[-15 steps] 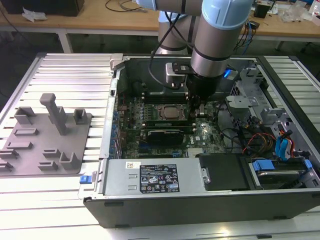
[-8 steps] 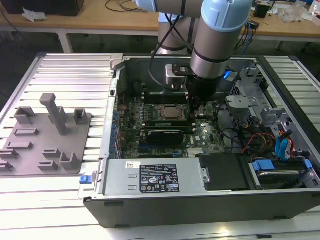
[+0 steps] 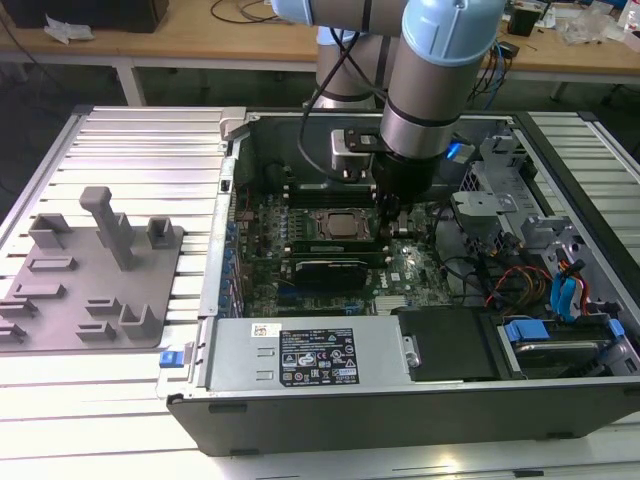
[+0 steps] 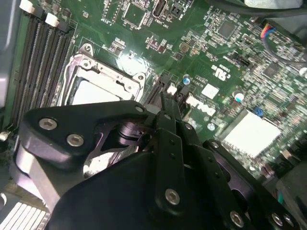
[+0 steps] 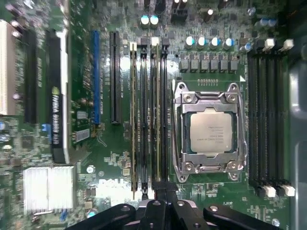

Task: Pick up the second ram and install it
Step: 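Press down the second ram until it locks into place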

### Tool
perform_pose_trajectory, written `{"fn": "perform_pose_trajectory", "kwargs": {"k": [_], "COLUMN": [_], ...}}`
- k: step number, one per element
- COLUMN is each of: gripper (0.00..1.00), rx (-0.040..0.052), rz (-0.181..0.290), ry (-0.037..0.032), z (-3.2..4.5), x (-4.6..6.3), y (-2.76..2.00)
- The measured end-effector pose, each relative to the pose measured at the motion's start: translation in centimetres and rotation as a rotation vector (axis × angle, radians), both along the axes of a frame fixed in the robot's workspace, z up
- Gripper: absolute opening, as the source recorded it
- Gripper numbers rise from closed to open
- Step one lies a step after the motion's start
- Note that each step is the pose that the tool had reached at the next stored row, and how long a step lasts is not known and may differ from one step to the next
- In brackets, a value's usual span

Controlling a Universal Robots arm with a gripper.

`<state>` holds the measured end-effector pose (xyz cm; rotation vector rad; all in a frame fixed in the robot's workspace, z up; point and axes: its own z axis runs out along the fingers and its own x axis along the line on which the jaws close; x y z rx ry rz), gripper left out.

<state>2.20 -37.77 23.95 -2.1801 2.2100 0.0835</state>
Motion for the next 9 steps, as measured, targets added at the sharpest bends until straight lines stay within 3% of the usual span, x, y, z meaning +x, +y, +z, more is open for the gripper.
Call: {"fn": "perform_pose_trajectory", "kwargs": {"k": [1,6,9], "gripper": [0.08,0.08,0.08], "rx": [-0.0002,-0.0009,-0.0005], "rz": [0.0,0.0,0.0], "ry": [-0.0001,-0.0001,-0.0017], "z": [0.67,0.8,0.76], "x": [0.0,-0.6,-3.5], "y": [0.0,-0.01,0.0]}}
